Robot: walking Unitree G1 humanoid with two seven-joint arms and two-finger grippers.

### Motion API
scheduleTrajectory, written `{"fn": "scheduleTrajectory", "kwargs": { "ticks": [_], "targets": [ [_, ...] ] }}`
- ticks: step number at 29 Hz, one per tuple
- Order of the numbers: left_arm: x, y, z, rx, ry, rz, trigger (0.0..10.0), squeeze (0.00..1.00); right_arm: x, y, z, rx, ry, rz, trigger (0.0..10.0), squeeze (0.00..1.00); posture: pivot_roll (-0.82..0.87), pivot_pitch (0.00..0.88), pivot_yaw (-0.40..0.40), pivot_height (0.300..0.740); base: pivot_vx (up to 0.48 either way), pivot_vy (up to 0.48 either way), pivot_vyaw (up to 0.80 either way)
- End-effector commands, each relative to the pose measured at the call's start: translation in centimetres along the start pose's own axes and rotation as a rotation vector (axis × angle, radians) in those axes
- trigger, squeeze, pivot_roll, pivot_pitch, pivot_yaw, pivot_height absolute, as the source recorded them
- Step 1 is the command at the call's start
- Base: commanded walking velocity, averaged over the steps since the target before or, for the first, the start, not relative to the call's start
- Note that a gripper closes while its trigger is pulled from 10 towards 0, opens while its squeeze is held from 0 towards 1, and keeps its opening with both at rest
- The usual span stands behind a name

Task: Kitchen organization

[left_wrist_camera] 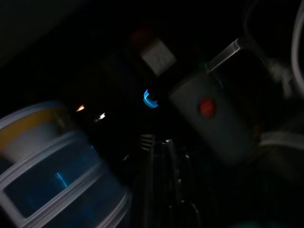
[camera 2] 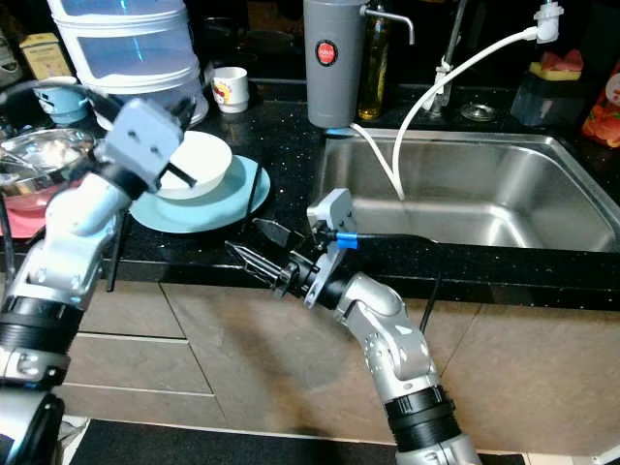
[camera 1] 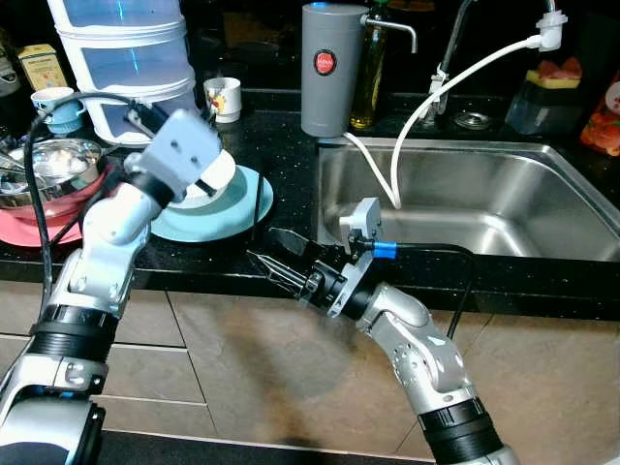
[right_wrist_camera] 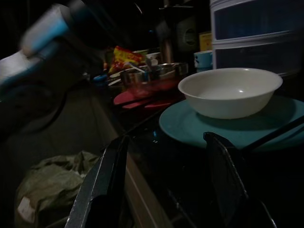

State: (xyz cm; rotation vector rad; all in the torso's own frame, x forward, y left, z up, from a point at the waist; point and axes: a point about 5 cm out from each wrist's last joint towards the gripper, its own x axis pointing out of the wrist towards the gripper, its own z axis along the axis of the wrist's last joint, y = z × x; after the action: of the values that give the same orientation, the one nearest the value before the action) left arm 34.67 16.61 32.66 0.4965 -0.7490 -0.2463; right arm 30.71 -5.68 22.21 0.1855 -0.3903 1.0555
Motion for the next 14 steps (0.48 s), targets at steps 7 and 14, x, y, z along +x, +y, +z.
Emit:
{"fn": "scheduleTrajectory", "kwargs": {
  "ticks": [7, 14],
  "targets": [
    [-0.3, 0.9, 1.7, -0.678, -0.163, 0.163, 0.0, 0.0, 0.1, -2.0, 1.7, 0.028, -0.132, -0.198, 10.0, 0.0, 0.14, 0.07, 0.043, 0.74, 0.0, 0.0, 0.0],
    [-1.5, 1.2, 1.6, -1.172, -0.266, 0.209, 0.0, 0.0, 0.3, -2.4, 2.0, 0.137, -0.2, -0.281, 10.0, 0.0, 0.14, 0.071, 0.044, 0.74, 0.0, 0.0, 0.0]
  ]
}}
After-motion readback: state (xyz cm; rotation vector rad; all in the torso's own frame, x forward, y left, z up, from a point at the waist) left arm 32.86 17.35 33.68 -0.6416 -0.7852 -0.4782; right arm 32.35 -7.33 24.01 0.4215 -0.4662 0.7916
